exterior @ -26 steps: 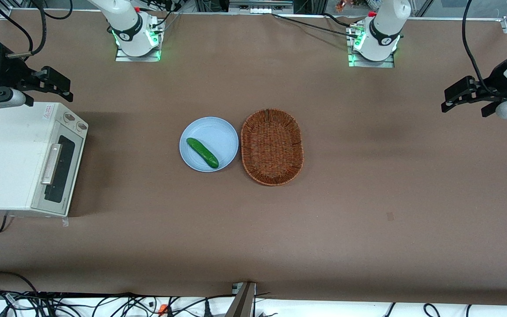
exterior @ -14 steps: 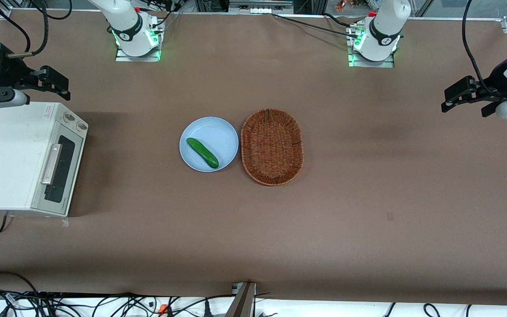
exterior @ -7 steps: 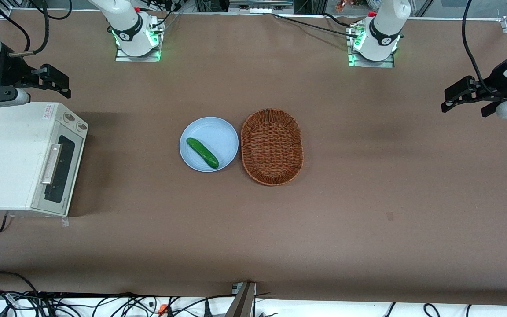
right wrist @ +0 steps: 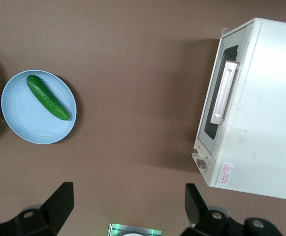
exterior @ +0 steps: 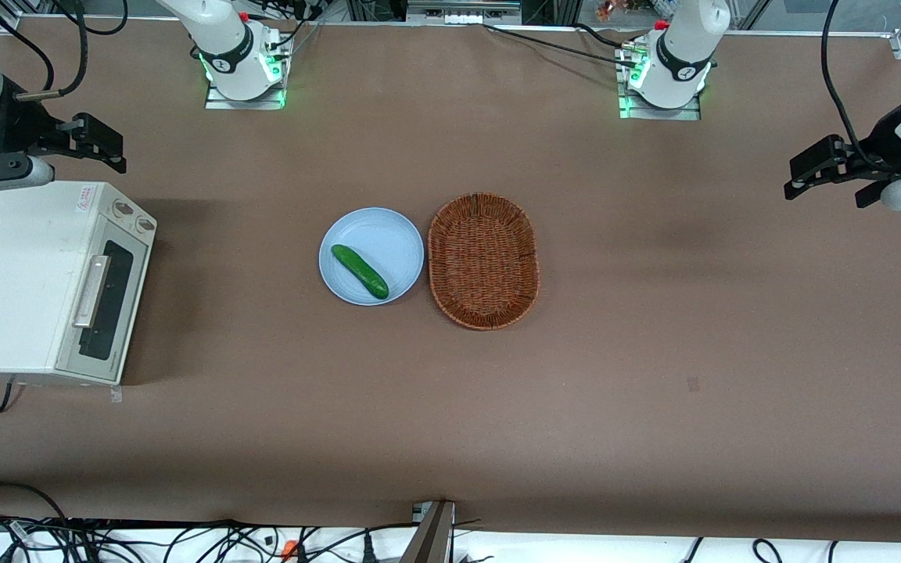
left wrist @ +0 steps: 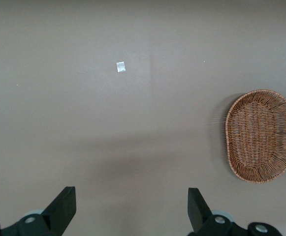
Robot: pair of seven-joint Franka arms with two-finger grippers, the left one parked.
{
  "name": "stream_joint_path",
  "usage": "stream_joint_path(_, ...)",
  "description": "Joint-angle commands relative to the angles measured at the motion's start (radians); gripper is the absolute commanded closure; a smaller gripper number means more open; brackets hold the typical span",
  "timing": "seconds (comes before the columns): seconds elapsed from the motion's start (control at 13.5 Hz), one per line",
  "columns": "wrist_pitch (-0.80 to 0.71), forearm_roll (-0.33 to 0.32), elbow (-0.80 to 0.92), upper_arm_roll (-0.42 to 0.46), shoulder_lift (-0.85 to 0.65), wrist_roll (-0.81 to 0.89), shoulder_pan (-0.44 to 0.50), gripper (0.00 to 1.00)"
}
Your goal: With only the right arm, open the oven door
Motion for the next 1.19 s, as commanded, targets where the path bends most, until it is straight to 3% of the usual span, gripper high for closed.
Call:
stream_joint_path(0.0, -0.019, -0.011, 0.011, 0.001, -0.005, -0.013, -0.002, 0.0)
stream_joint_path(0.3, -0.009, -0.027, 0.008, -0.004, 0.039, -0.015, -0.009, 0.03)
stream_joint_path(0.37, -0.001, -0.053, 0.01, -0.007, 0.074, -0.015, -0.015, 0.11)
stream_joint_path(0.67, 0.118, -0.107, 0.011, -0.011, 0.24, -0.015, -0.1, 0.56)
stream_joint_path(0.89, 0.197, -0.142, 0.013, -0.011, 0.329, -0.001, -0.112, 0.97)
stream_joint_path(1.11, 0.286, -0.17, 0.011, -0.013, 0.401, -0.003, -0.14, 1.0)
